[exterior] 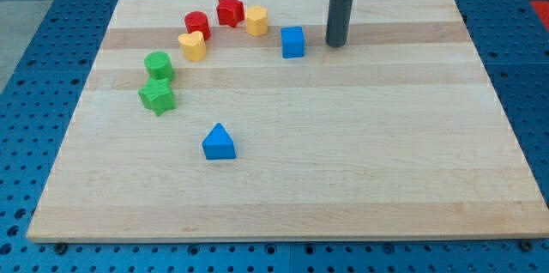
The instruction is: Move the yellow hexagon to the top left side of the blue cube
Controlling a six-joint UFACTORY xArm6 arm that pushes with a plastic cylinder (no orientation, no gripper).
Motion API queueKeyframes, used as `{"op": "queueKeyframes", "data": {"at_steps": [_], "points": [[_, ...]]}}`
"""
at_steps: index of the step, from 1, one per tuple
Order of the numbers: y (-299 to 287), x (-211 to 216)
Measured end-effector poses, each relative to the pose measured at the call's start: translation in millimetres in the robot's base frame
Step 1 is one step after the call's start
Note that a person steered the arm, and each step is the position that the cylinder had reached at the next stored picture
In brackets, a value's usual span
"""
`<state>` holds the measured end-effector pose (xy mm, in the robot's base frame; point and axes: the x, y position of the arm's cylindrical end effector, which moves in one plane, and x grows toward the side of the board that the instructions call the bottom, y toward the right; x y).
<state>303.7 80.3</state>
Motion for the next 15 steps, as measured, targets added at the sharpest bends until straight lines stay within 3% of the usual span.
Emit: {"op": "queueKeyframes", "data": {"at_steps": [5, 7, 9, 15], "points": [[-29, 7], [2, 1], [12, -36], [-192, -99]]}}
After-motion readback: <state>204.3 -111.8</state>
